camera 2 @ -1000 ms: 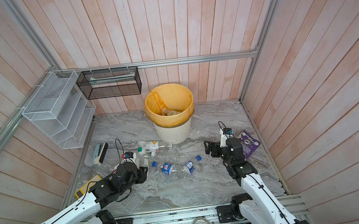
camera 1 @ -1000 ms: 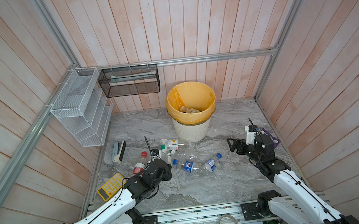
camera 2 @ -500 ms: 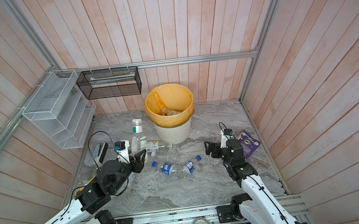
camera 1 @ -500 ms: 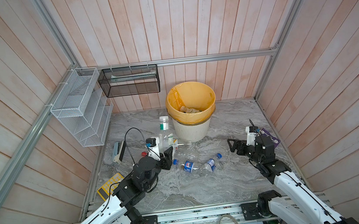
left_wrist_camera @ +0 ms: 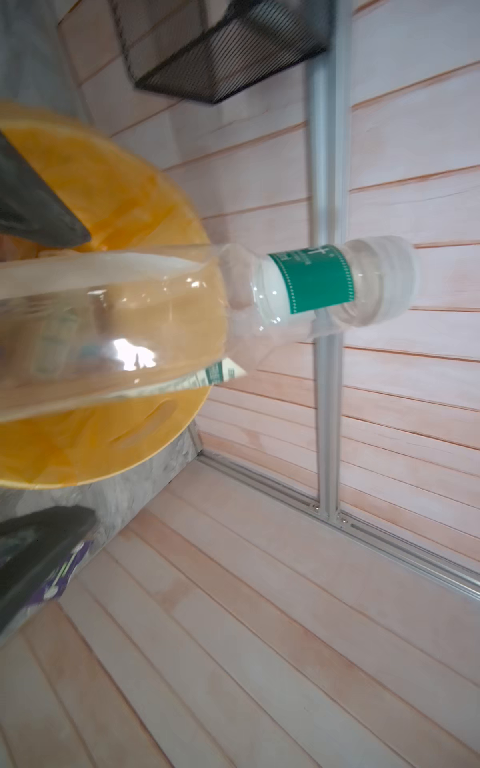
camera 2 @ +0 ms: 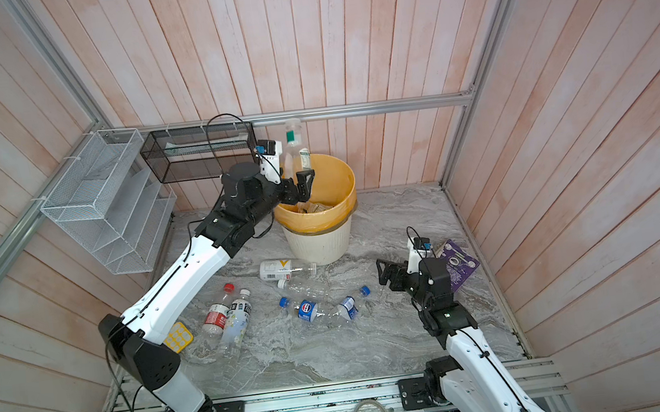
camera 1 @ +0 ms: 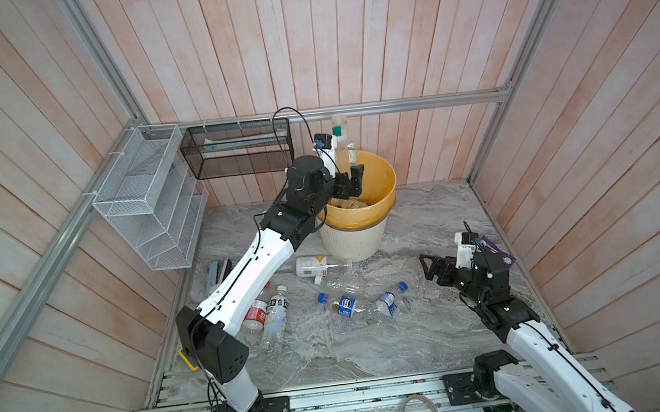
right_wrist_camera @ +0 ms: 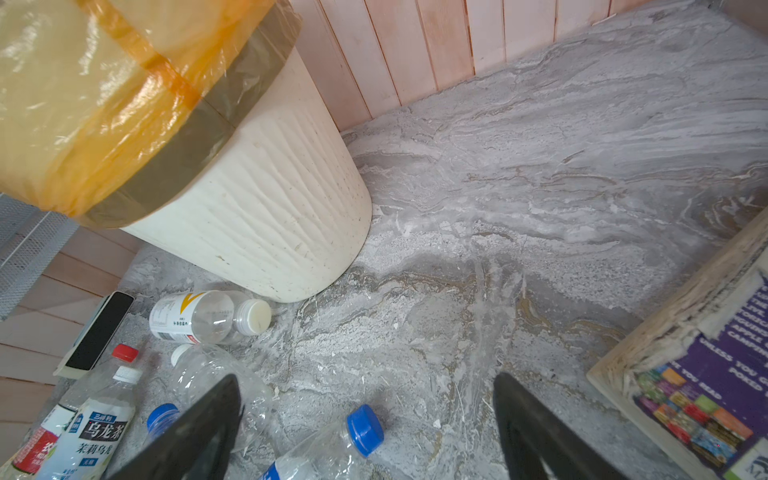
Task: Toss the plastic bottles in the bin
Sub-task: 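Lift the green-capped bottle over the bin and open the left gripper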
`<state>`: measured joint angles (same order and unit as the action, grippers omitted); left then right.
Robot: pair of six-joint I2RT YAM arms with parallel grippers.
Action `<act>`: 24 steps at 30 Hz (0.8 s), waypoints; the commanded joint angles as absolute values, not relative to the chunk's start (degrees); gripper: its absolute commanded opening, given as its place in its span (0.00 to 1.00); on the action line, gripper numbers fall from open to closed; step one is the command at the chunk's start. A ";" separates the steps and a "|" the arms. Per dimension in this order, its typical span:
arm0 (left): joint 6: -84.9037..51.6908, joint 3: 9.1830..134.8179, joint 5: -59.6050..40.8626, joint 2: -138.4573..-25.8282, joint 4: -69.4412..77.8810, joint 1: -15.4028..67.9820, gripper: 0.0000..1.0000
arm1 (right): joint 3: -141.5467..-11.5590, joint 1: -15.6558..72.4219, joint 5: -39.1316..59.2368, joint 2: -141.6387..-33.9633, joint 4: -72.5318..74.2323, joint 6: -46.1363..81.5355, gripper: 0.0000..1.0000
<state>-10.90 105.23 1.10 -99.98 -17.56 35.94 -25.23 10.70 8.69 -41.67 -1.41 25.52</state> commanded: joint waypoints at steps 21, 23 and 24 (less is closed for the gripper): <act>-16.96 58.35 23.01 -62.69 -25.15 37.62 1.00 | -25.27 10.90 7.19 -44.35 -1.77 24.10 0.96; -20.44 54.06 25.01 -60.21 -28.89 37.55 1.00 | -25.10 10.90 7.38 -44.80 -0.91 24.55 0.96; -22.42 51.57 25.62 -58.89 -30.65 37.59 1.00 | -24.93 10.91 7.60 -45.10 -0.36 24.84 0.96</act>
<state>-16.21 55.13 21.34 -61.98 -23.35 37.76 -25.10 10.70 7.53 -44.62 -2.44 24.91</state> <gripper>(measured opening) 0.995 0.962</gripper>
